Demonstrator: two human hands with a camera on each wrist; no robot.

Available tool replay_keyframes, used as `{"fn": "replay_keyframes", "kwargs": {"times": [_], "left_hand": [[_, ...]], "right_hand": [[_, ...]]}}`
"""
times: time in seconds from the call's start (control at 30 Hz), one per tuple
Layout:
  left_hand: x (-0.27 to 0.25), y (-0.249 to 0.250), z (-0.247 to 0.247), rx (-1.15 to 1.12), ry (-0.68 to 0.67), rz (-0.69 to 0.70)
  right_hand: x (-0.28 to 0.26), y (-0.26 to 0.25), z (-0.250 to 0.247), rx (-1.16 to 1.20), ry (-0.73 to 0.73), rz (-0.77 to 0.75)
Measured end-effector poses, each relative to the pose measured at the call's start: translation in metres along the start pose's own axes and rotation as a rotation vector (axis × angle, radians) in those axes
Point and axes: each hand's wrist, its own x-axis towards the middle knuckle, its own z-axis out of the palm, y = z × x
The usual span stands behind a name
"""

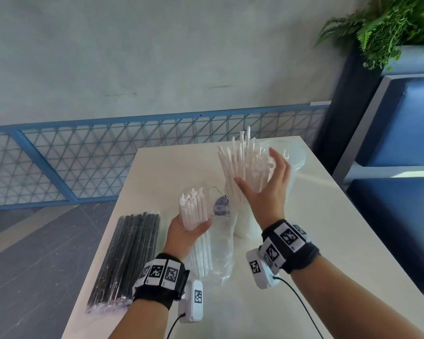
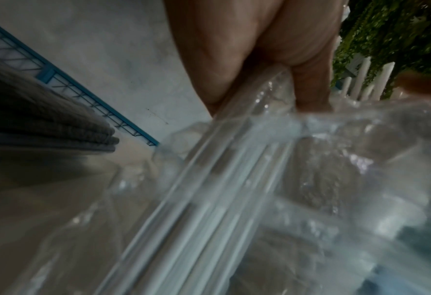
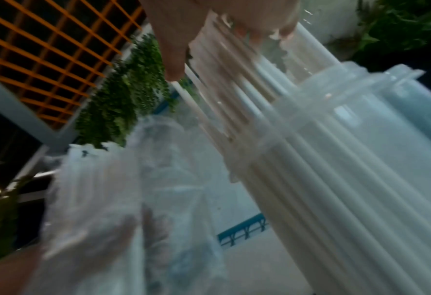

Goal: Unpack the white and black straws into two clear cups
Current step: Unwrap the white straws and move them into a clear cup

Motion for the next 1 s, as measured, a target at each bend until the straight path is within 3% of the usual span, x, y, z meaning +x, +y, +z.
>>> {"fn": "replay_keyframes", "kwargs": {"times": [0.1, 0.17, 0.3, 0.4, 0.5, 0.73, 1.0], "left_hand": [[-0.003, -0.003, -0.003, 0.01, -0.018, 0.002], [-0.004, -0.004, -0.006, 0.0, -0.047, 0.003], [-0.01, 0.002, -0.009, -0.038, -0.115, -0.005], [-0.014, 0.003, -0.012, -0.076, -0.228, -0.002], [-0.014, -0.001, -0.016, 0.101, -0.308, -0.012], [-0.017, 0.002, -0.013, 0.337, -0.376, -0.073], [-0.014, 0.001, -0.005, 0.233, -0.4, -0.059]], "right_hand": [[-0.015, -0.009, -0.002, -0.025, 0.112, -0.275], [-0.026, -0.011, 0.0, 0.053, -0.06, -0.332], [-0.044, -0.007, 0.014, 0.083, -0.507, -0.144], [-0.048, -0.003, 0.022, 0.029, -0.691, -0.007], [-0.046, -0.006, 0.026, 0.033, -0.795, 0.089], [-0.056, -0.001, 0.043, 0.074, -0.824, 0.309], [-0.052, -0.005, 0.039, 0.28, -0.71, 0.48]]}}
